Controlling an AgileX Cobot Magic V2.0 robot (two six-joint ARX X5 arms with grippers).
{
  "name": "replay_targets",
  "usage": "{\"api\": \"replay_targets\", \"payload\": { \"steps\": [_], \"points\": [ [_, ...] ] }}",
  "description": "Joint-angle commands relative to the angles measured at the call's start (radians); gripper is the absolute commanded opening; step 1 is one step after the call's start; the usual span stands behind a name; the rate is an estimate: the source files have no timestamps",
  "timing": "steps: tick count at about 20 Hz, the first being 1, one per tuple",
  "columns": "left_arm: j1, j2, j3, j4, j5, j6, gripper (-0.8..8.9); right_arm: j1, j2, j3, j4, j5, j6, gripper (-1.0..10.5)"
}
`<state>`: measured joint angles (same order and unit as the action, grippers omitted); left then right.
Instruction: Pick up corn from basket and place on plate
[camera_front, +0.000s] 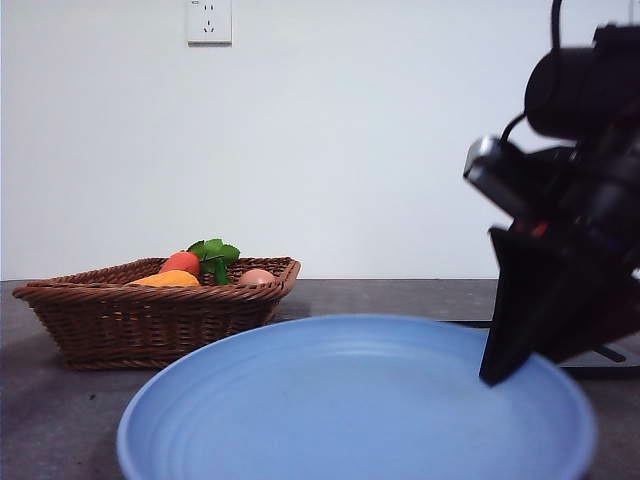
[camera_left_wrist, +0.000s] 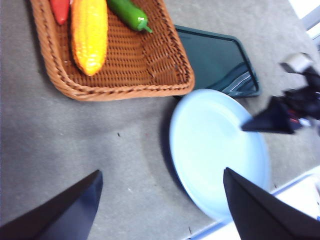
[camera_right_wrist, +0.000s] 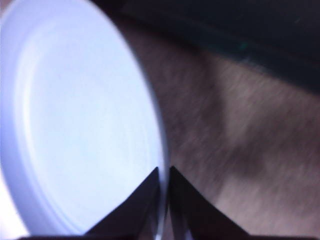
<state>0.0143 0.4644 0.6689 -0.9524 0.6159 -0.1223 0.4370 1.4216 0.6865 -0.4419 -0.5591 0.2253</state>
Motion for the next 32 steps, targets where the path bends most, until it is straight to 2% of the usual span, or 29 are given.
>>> {"api": "replay_targets", "payload": {
  "steps": [1,6,13,17,21,26,32],
  "points": [
    [-0.002,0.055,0.060,0.029,-0.013,-0.002,3.90,0.007,-0.074,0.014,-0.056,-0.021,-0.009,0.0],
    [-0.016,0.253,0.146,0.142,-0.025,-0.002,3.89,0.006,-0.315,0.015,-0.207,-0.019,-0.010,0.0],
    [-0.204,0.600,0.282,0.268,-0.308,0.006,3.89,0.004,-0.557,0.021,-0.247,-0.016,0.055,0.0],
    [-0.306,0.802,0.340,0.359,-0.462,0.012,3.89,0.004,-0.596,0.058,-0.282,-0.009,0.055,0.0],
    [-0.359,1.017,0.432,0.402,-0.565,0.045,3.89,0.004,-0.608,0.099,-0.298,0.014,0.055,0.0],
    [-0.387,1.253,0.578,0.399,-0.629,0.088,3.89,0.004,-0.608,0.112,-0.301,0.023,0.055,0.0],
    [-0.397,1.356,0.615,0.400,-0.664,0.088,3.89,0.004,-0.608,0.112,-0.299,0.071,0.055,0.0]
  ]
}}
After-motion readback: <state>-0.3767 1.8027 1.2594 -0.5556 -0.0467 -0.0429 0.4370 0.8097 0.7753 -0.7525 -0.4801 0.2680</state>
